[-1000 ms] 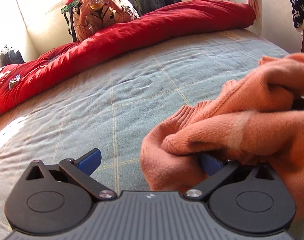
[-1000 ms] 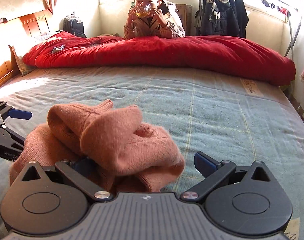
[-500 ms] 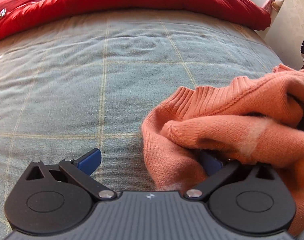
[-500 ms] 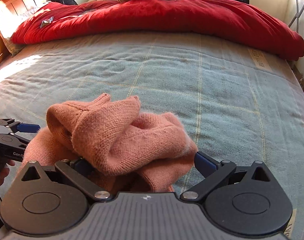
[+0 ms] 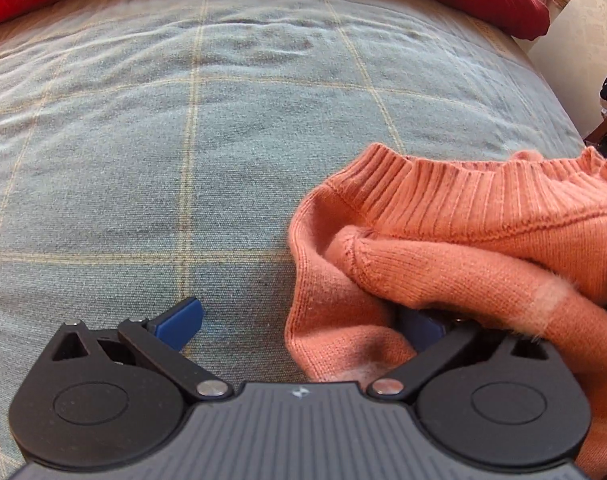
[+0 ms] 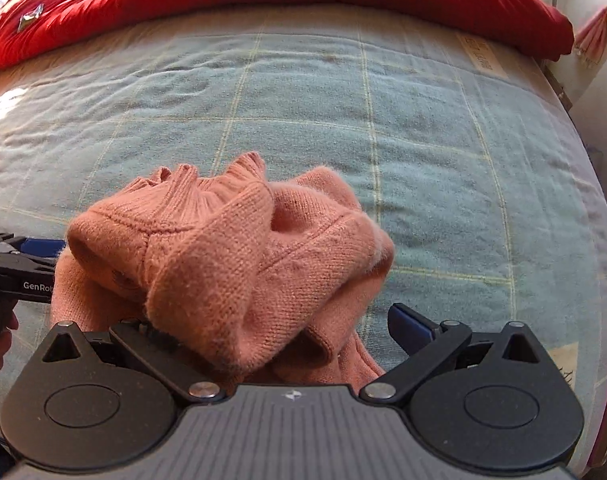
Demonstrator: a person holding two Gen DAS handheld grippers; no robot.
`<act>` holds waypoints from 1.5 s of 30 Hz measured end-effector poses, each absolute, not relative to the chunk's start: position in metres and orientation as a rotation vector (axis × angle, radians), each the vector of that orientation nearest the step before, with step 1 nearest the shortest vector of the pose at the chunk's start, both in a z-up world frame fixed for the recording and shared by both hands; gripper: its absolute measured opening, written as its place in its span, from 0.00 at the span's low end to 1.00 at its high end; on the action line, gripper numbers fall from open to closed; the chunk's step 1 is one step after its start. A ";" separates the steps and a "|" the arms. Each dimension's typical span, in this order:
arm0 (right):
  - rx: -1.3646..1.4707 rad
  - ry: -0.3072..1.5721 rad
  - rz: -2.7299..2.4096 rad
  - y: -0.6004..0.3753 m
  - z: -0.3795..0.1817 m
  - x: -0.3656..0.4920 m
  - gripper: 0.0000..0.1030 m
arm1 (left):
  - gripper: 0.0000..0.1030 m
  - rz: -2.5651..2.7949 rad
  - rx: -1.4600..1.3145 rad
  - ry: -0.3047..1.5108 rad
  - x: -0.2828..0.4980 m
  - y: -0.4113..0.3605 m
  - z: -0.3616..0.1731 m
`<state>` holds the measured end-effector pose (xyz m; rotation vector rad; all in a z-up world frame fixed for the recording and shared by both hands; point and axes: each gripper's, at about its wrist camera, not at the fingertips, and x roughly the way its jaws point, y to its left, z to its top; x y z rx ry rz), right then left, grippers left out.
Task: Fold clothes
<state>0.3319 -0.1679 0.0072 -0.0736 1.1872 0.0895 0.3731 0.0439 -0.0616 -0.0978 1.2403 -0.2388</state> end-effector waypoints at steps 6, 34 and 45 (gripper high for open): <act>-0.151 1.132 0.292 -0.187 0.022 0.333 1.00 | 1.00 -0.108 -0.155 1.292 0.374 0.037 -0.063; -0.383 0.992 0.568 -0.190 0.052 0.385 0.76 | 0.99 -0.116 0.173 1.291 0.409 0.031 -0.001; -0.264 1.106 0.367 -0.247 0.047 0.417 0.86 | 0.99 -0.167 0.149 1.318 0.436 0.023 -0.006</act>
